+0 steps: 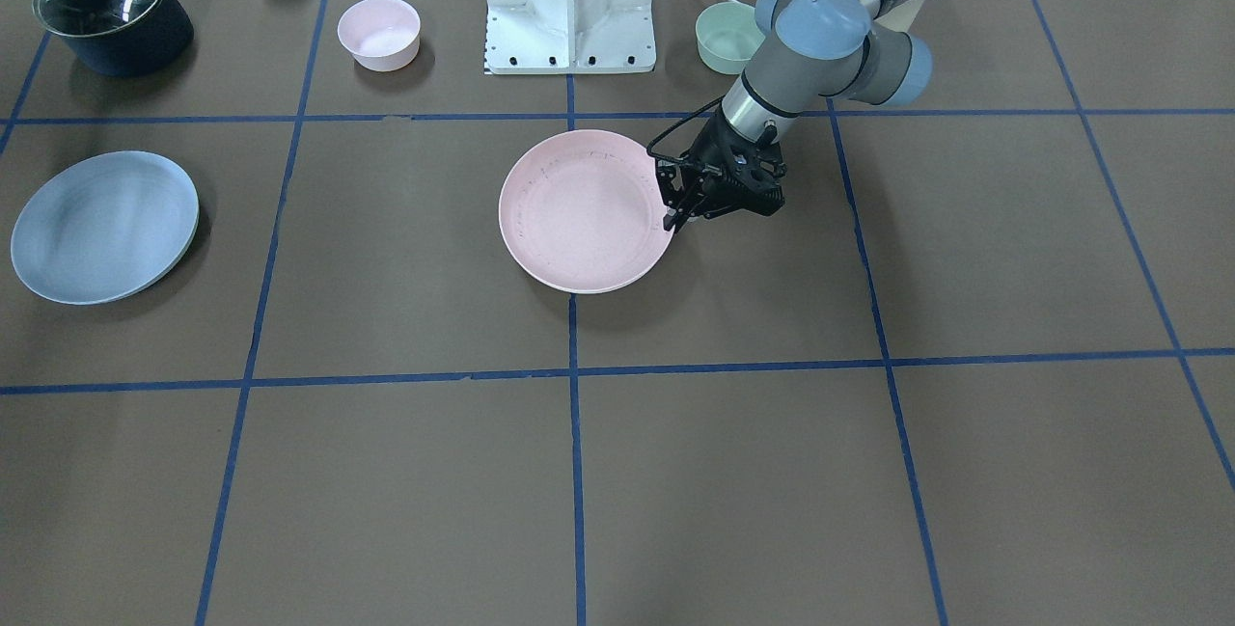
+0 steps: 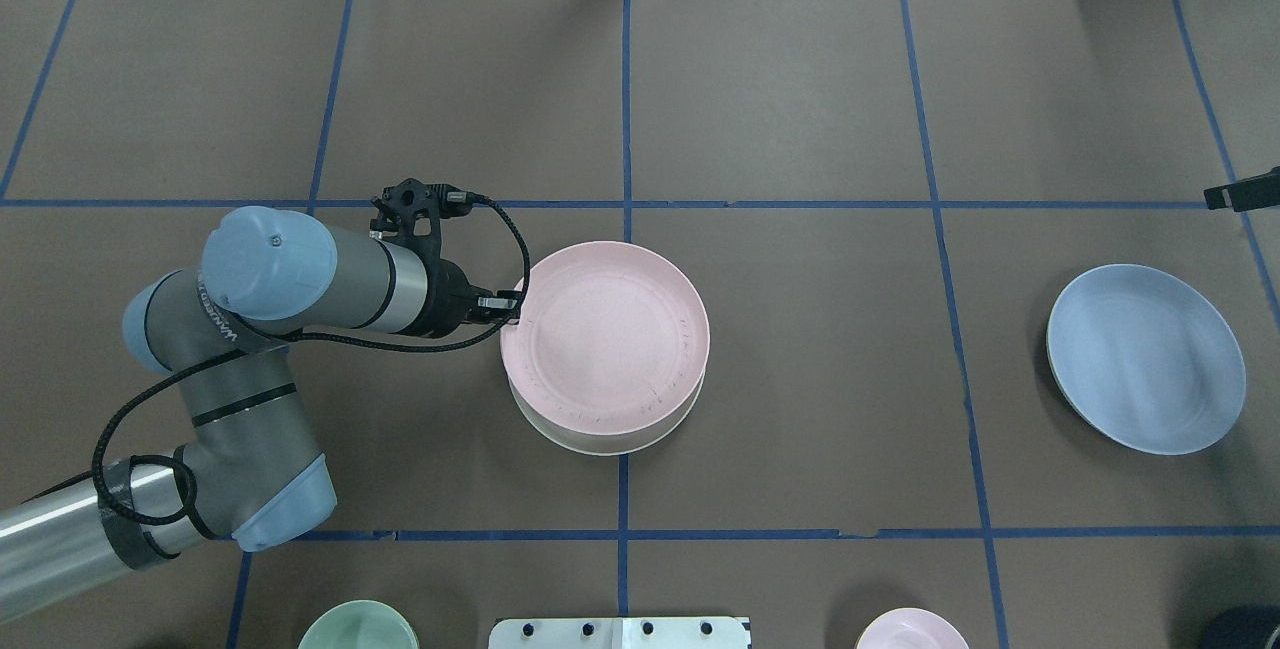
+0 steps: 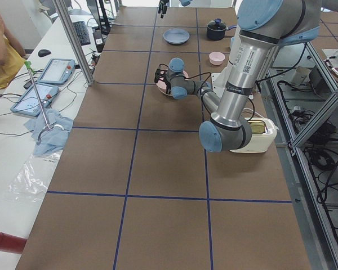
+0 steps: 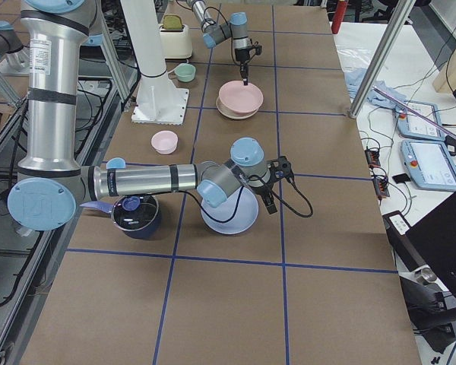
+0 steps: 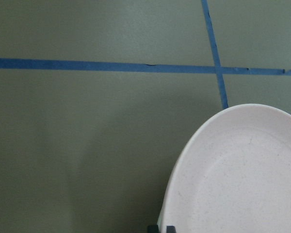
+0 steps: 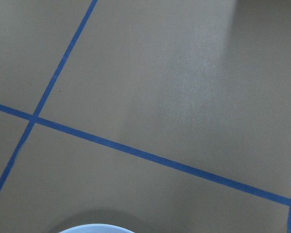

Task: Stack three plates with pink and blue
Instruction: 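Release the pink plate and withdraw the left gripper toward its side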

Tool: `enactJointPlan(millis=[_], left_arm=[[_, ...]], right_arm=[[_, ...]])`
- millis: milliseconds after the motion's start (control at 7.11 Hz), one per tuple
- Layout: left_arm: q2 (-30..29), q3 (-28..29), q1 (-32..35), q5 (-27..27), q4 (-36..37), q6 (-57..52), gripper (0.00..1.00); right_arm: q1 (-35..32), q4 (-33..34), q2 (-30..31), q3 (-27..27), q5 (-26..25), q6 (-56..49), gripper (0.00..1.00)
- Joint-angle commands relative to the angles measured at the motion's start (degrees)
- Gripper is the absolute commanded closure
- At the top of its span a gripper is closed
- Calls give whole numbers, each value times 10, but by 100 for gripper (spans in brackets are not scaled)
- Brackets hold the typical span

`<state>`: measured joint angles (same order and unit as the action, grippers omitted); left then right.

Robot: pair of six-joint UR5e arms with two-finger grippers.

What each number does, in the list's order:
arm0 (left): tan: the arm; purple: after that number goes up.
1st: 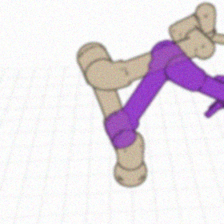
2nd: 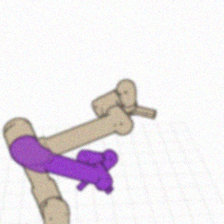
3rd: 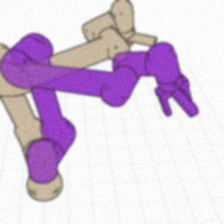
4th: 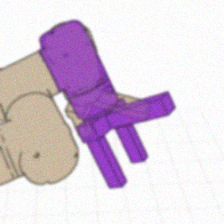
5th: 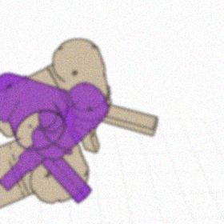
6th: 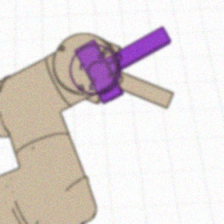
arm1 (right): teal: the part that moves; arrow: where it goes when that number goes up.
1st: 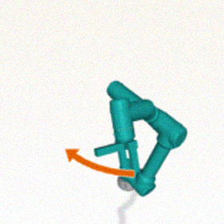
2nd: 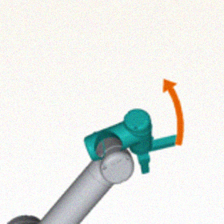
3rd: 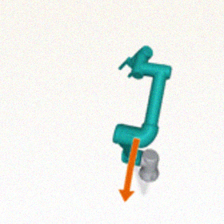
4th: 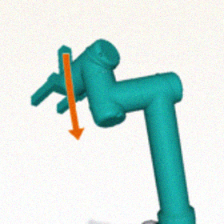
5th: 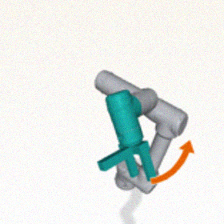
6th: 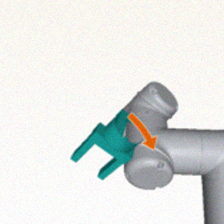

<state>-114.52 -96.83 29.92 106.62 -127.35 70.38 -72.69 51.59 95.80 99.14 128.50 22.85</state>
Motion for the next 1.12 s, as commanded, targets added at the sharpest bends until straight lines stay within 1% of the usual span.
enactJointPlan(millis=[0, 141, 281, 422, 562, 703, 844, 984], left_arm=[[3, 1, -7, -6, 0, -3, 1], [6, -2, -5, -19, 0, -5, 0], [24, -7, 17, -12, 13, -28, 0], [39, -29, 62, 20, 35, -141, 0], [91, -59, 123, 74, 49, -234, 0], [142, -63, 197, 118, 46, -347, 0], [190, -59, 265, 149, 43, -484, 0], [215, -53, 327, 188, 44, -586, 0]], right_arm=[[0, 0, 0, 0, 0, 0, 0], [0, 1, 0, -1, 0, 0, 0], [1, 1, 0, -2, -1, 11, 0], [15, 1, 1, -1, -2, 44, 0], [31, 0, 13, 0, -5, 57, 0], [46, -33, 40, -1, -12, 81, 1], [67, -108, 86, -3, -28, 119, 1], [89, -158, 119, -5, -43, 147, 2]])
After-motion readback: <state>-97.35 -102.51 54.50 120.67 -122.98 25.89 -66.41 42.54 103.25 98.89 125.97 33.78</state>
